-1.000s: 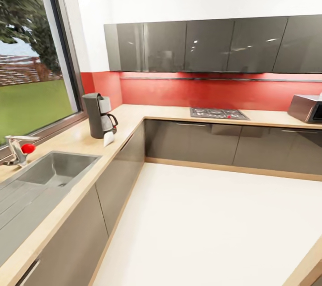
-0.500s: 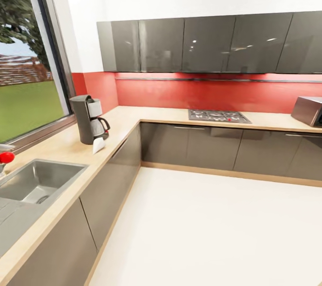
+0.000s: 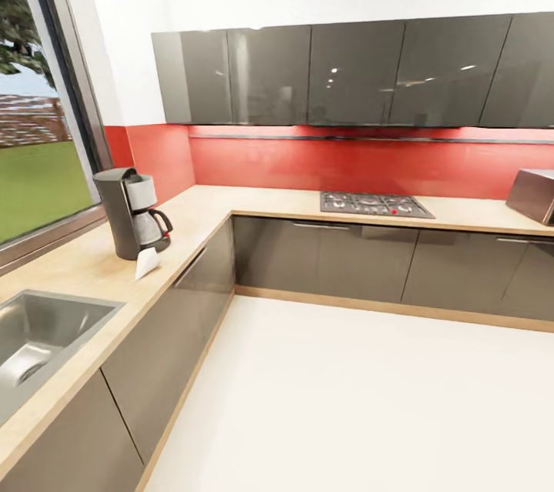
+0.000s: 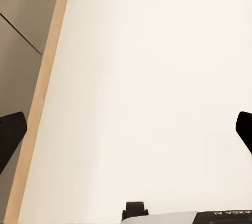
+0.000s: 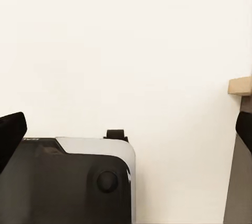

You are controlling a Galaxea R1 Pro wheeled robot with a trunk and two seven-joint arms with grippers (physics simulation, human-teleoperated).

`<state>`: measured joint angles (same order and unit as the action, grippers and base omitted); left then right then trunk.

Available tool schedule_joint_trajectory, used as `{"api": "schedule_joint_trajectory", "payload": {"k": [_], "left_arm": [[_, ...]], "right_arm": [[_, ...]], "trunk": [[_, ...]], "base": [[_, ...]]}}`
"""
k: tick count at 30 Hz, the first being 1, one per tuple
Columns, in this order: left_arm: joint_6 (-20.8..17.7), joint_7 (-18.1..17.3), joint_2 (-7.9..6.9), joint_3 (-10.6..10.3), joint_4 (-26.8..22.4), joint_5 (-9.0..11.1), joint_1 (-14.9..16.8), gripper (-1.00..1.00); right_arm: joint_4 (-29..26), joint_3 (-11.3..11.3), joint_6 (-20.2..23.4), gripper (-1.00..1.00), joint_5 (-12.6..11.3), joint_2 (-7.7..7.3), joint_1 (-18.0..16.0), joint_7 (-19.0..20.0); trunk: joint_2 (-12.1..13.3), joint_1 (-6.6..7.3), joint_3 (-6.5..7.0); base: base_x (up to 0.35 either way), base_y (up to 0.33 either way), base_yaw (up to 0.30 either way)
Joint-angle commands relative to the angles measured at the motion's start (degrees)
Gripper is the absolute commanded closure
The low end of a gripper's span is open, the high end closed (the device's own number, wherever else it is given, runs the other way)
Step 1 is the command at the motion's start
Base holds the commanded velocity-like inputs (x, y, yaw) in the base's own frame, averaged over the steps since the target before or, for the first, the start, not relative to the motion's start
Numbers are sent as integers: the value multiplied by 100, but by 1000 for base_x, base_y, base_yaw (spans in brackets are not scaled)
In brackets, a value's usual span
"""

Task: Set up a coffee station on the kitchen countertop: keep the coffee maker on the countertop, move the bottle of coffee from the kitchen shelf to the counter next to the coffee maker, place a paper coffee filter on top of the coffee maker, put the saucer next to the coffee maker with the coffee cup on the saucer, and place the electric kettle next to the coffee maker.

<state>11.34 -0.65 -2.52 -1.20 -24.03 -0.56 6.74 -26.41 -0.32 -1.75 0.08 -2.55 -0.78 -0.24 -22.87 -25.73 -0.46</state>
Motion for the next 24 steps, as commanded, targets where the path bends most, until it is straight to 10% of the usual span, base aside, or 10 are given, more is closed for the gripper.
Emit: {"api": "schedule_joint_trajectory", "payload": {"k": [1, 24], "left_arm": [[20, -5, -1, -12, 4, -6, 3, -100], [26, -5, -2, -10, 108, -6, 3, -100]], "right_arm": [[5, -3, -18, -100, 1, 0, -2, -2], [11, -3, -18, -100, 0, 0, -1, -2]], "trunk": [[-5, -6, -5], [-5, -6, -5]], "base": [[329, -93, 0], [331, -101, 81]]}}
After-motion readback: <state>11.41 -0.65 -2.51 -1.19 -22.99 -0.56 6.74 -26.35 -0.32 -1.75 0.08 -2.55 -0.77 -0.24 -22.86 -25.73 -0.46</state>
